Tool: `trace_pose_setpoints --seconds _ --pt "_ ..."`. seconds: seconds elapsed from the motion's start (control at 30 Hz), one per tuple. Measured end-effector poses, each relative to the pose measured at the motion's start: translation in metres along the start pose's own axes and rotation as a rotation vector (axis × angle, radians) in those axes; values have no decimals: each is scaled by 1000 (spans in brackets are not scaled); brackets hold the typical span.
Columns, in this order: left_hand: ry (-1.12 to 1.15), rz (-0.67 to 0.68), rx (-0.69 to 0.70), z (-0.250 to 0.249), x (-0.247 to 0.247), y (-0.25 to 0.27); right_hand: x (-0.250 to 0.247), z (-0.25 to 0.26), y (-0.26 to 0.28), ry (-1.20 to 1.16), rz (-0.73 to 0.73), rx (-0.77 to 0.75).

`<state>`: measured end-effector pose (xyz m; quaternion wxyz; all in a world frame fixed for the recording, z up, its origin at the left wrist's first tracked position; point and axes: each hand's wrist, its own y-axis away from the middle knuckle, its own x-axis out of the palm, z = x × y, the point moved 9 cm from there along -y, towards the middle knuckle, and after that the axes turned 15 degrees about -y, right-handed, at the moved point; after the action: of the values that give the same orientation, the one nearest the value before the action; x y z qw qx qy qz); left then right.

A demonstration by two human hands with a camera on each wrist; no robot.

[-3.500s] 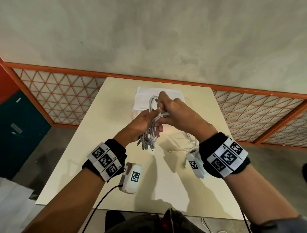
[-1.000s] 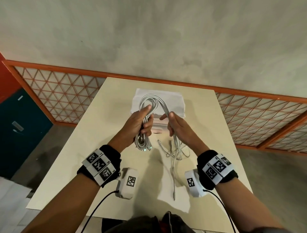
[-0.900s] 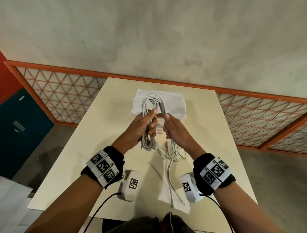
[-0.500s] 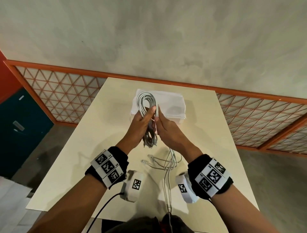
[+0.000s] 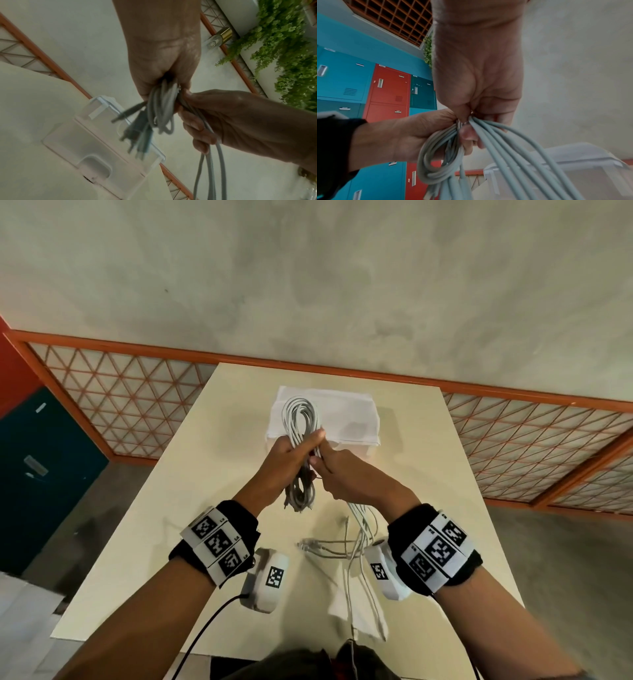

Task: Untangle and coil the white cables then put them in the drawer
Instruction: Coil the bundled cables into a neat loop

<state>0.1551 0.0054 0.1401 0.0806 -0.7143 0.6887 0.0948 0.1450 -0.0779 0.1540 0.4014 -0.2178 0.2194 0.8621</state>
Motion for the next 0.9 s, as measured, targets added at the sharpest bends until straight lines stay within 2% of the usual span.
trace_pose_setpoints --seconds 0.13,0.23,0.3,0.37,0.47,0.57,0.73,0.83,0.9 --pt "12 -191 38 -11 -19 0 -5 15 -1 -72 -75 -122" --pt "126 -410 -29 -9 -51 -5 -10 7 2 -181 -147 -121" --pt "205 -521 -57 -3 -71 -7 -8 4 6 -187 -152 -121" --pt "263 -576 -49 2 -78 -9 1 11 8 -125 -115 -169" --pt "356 -585 -80 7 -77 -9 24 34 11 -60 42 -281" --pt "474 -528 -150 8 -72 -12 37 33 9 -15 170 -282" --pt "770 -439 -217 10 -64 -17 40 15 7 -67 243 -170" --pt "864 -409 -200 10 -63 -21 47 4 13 -249 336 -74" --pt "899 -377 -187 9 -62 -24 45 -2 16 -279 379 -55"
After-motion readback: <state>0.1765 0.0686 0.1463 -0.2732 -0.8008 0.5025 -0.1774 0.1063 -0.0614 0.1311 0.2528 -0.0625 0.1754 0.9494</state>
